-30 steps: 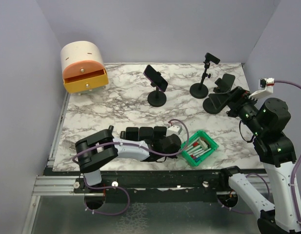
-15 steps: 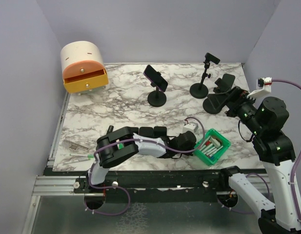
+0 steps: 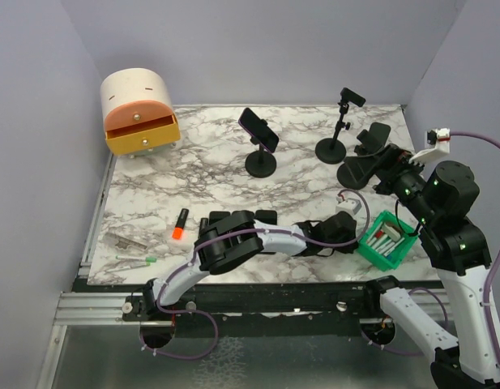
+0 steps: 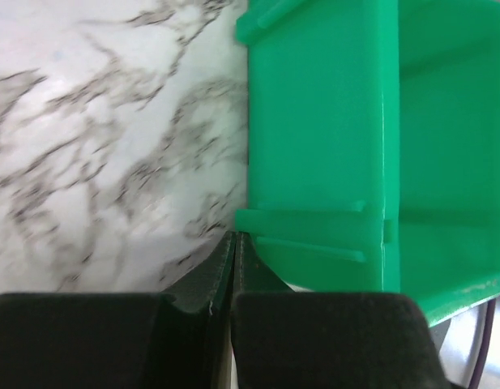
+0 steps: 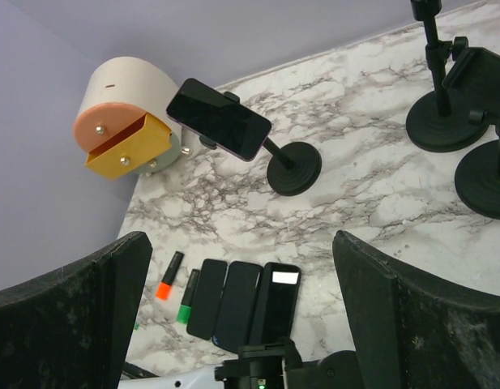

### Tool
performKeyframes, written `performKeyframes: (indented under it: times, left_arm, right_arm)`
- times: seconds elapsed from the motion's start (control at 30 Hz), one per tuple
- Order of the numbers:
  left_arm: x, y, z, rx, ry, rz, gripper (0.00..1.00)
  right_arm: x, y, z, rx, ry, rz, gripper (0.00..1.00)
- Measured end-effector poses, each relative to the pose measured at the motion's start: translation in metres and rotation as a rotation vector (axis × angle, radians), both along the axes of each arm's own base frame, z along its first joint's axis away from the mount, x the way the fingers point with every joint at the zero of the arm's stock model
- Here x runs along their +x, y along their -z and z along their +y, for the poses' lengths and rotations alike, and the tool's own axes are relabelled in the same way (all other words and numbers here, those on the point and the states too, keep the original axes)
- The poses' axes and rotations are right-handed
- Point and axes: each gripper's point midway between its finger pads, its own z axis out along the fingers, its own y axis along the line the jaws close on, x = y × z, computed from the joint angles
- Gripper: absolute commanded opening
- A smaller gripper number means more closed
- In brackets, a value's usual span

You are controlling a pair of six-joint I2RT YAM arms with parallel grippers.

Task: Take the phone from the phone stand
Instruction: Move the distractor to the center of the board, then pick up the phone stand with the phone at the center of the board.

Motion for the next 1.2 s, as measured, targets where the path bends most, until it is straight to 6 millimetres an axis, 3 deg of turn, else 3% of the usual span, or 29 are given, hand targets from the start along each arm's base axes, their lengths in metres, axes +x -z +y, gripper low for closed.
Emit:
performKeyframes:
  times: [0.2,0.3,0.4,0.5,0.6,0.73,0.9,0.97,1.07,1.13,1.2]
  left_arm:
    - [-0.008,-0.002,-0.03,-0.059,0.064,0.017,0.0]
    - [-0.01,-0.003,-0.03,-0.064,0.073,0.011,0.01]
    - [-0.011,-0.001,-0.015,-0.044,0.074,-0.011,0.11]
    - [-0.007,-0.014,0.018,-0.01,0.049,-0.043,0.24]
    - [0.004,-0.048,0.061,-0.004,-0.003,-0.082,0.34]
    - [0.027,-0.132,0.113,-0.08,-0.091,-0.206,0.5]
    - [0.042,-0.257,0.19,-0.192,-0.219,-0.422,0.72]
    - [0.059,-0.29,0.226,-0.236,-0.295,-0.474,0.78]
    - [0.105,-0.31,0.291,-0.246,-0.469,-0.521,0.9]
    - [0.132,-0.306,0.321,-0.223,-0.557,-0.525,0.95]
    - [0.15,-0.29,0.336,-0.213,-0.593,-0.488,0.99]
  right_arm:
    - [-0.001,-0.008,-0.001,-0.006,0.002,-0.016,1.0]
    - [-0.001,-0.009,-0.001,-0.009,0.004,-0.02,1.0]
    - [0.0,-0.01,-0.001,-0.011,0.007,-0.017,1.0]
    - [0.003,-0.015,-0.001,-0.011,0.007,-0.021,1.0]
    - [0.005,-0.021,0.0,-0.009,0.006,-0.03,1.0]
    - [0.009,-0.024,0.002,-0.005,0.002,-0.04,1.0]
    - [0.014,-0.023,0.005,0.002,-0.009,-0.06,0.99]
    - [0.016,-0.015,0.007,0.002,-0.017,-0.056,0.99]
    - [0.02,0.001,0.011,0.001,-0.032,-0.033,0.99]
    - [0.022,0.009,0.013,0.001,-0.039,-0.02,0.99]
    - [0.023,0.013,0.015,0.001,-0.048,-0.013,0.99]
